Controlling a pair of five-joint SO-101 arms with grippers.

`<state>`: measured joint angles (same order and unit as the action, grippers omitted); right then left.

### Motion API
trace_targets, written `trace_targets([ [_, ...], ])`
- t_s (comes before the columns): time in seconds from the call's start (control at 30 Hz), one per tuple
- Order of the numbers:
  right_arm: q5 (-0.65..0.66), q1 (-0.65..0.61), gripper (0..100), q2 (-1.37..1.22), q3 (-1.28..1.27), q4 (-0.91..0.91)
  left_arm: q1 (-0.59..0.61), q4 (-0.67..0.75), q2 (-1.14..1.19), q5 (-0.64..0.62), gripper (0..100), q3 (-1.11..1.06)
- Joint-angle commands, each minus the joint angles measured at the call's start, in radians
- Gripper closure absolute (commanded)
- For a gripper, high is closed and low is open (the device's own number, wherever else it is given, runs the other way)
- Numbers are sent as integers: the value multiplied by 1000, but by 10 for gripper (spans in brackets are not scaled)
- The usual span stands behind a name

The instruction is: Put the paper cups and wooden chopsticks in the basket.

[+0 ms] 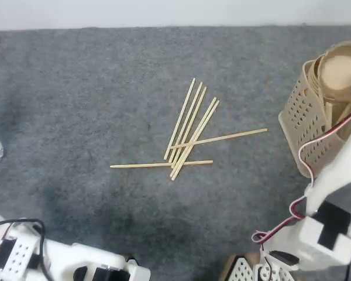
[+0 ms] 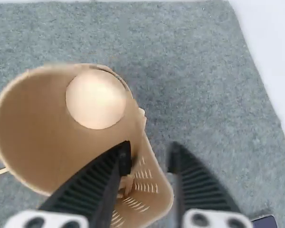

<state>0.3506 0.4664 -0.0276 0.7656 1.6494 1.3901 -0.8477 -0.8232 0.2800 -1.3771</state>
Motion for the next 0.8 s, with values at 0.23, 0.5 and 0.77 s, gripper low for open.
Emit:
trace_targets([
  [0.23, 3, 7, 836, -35, 43, -211, -5, 17, -23, 12, 782, 5],
  [0.5, 2, -36, 836, -54, 37, -196, -5, 17, -23, 12, 782, 5],
  [0.77, 3, -81, 836, -216, -5, -188, -5, 17, -23, 12, 782, 5],
])
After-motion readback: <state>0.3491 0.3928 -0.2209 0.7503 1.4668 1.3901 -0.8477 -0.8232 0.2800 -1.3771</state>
